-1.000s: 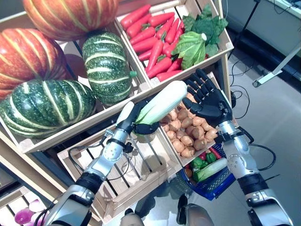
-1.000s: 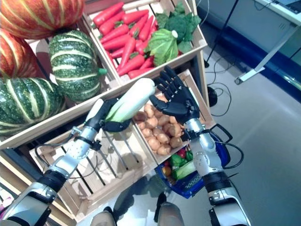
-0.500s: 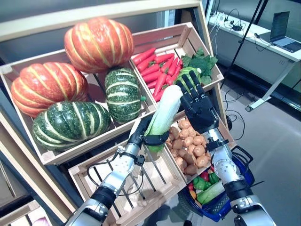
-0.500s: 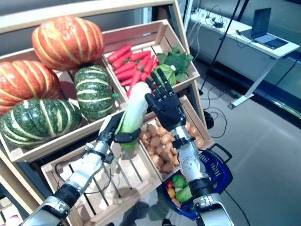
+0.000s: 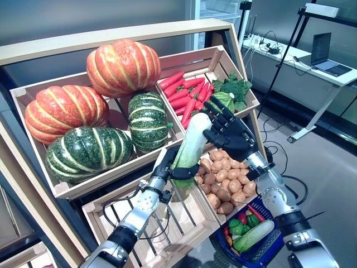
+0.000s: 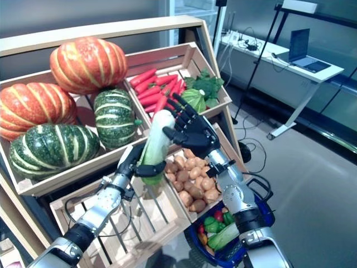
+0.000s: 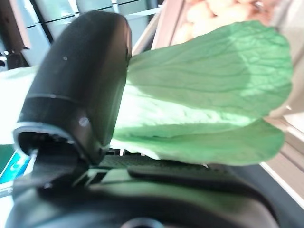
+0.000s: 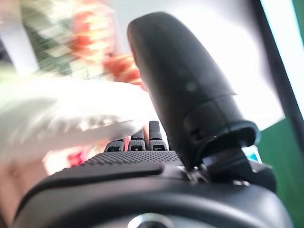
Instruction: Put vegetables into the basket
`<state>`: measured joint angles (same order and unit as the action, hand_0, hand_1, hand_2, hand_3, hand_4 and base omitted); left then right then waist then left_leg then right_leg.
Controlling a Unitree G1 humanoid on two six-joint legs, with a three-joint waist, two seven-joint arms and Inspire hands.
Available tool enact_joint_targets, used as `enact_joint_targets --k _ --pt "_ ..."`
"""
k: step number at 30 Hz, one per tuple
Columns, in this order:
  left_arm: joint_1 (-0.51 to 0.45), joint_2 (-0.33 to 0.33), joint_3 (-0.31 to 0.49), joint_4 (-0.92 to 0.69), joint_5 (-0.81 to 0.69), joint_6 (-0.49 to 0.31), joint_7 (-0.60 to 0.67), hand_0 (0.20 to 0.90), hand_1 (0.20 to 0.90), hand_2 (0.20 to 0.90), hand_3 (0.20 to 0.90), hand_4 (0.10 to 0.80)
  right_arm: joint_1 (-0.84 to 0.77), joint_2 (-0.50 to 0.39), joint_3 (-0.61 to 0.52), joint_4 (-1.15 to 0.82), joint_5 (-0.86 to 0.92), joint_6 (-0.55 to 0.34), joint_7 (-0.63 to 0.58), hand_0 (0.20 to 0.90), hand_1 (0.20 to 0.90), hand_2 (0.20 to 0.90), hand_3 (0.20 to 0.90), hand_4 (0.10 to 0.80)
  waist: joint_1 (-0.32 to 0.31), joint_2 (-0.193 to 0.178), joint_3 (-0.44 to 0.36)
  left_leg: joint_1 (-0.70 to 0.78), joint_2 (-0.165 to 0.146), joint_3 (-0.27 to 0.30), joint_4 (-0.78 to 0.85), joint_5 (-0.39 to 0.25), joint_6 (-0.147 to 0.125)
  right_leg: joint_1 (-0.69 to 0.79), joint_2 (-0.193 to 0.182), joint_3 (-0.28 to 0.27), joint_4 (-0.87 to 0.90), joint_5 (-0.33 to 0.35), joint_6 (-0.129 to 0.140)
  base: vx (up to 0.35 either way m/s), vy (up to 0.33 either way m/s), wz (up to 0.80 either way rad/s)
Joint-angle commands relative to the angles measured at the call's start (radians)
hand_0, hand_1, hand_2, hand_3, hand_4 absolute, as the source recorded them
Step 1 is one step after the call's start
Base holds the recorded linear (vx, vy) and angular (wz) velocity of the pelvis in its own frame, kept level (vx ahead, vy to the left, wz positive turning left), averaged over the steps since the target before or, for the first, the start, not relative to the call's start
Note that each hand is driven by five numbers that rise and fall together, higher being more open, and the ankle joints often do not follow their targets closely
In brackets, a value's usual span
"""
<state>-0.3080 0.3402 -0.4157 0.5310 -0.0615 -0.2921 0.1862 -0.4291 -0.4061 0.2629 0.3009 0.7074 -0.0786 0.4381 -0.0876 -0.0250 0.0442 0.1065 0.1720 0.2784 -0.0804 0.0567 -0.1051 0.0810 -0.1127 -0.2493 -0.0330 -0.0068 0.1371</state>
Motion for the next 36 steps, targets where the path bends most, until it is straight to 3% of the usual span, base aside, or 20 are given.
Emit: enact_joint_targets --k 1,7,10,17,23,27,36 --pt "-0.189 -0.002 0.022 -0.072 0.038 -0.092 0.087 0.3 0.3 0.3 0.3 0.4 -0.071 0.005 0.052 -0.056 -0.187 -0.098 -0.173 0.9 0.9 0.9 0.9 0.8 -0.004 -0.007 -0.034 -0.007 -0.039 0.008 0.028 -0.032 0.034 -0.015 0.039 0.072 0.031 0.007 -0.028 0.0 0.0 0.0" --pt "-0.187 -0.012 0.007 -0.086 0.045 -0.071 0.125 0.3 0.3 0.3 0.3 0.4 -0.085 -0.006 0.073 -0.092 -0.441 -0.117 -0.402 0.9 0.9 0.9 0.9 0.8 -0.009 0.005 -0.021 0.003 -0.043 0.004 0.028 -0.038 0.039 -0.012 0.044 0.091 0.038 0.002 -0.029 0.0 0.0 0.0" --pt "-0.182 -0.022 0.005 -0.095 0.03 -0.069 0.117 0.3 0.3 0.3 0.3 0.4 -0.091 0.002 0.088 -0.1 -0.467 -0.114 -0.441 0.9 0.9 0.9 0.9 0.8 -0.007 0.009 -0.02 0.009 -0.045 0.004 0.027 -0.041 0.041 -0.007 0.044 0.093 0.038 0.0 -0.028 0.0 0.0 0.0" --pt "-0.178 -0.036 -0.015 -0.094 0.021 -0.084 0.071 0.3 0.3 0.3 0.3 0.4 -0.108 0.078 0.096 -0.092 -0.15 -0.072 -0.349 0.9 0.9 0.9 0.9 0.8 0.007 0.012 -0.016 0.022 -0.048 0.003 0.029 -0.048 0.041 0.009 0.041 0.081 0.039 -0.007 -0.029 0.019 0.004 0.01" --pt "-0.166 -0.043 -0.034 -0.079 0.007 -0.097 0.042 0.3 0.3 0.3 0.3 0.4 -0.089 0.201 0.073 -0.101 0.23 -0.033 -0.157 0.9 0.9 0.9 0.9 0.8 0.019 0.013 -0.022 0.03 -0.05 0.005 0.032 -0.055 0.041 0.02 0.039 0.067 0.038 -0.013 -0.031 0.025 0.007 0.03" --pt "-0.163 -0.046 -0.035 -0.065 0.0 -0.109 0.028 0.3 0.3 0.3 0.3 0.4 -0.082 0.236 0.073 -0.112 0.371 0.025 -0.058 0.9 0.9 0.9 0.9 0.8 0.024 0.011 -0.026 0.029 -0.05 0.002 0.036 -0.058 0.041 0.022 0.038 0.062 0.04 -0.017 -0.032 0.0 0.0 0.0" --pt "-0.188 -0.04 -0.056 -0.048 0.013 -0.103 0.014 0.3 0.3 0.3 0.3 0.4 -0.114 0.222 0.086 -0.131 0.409 0.074 0.022 0.9 0.9 0.9 0.9 0.8 0.027 0.001 -0.03 0.019 -0.051 -0.006 0.044 -0.058 0.038 0.02 0.037 0.056 0.042 -0.019 -0.032 -0.003 -0.005 0.02"
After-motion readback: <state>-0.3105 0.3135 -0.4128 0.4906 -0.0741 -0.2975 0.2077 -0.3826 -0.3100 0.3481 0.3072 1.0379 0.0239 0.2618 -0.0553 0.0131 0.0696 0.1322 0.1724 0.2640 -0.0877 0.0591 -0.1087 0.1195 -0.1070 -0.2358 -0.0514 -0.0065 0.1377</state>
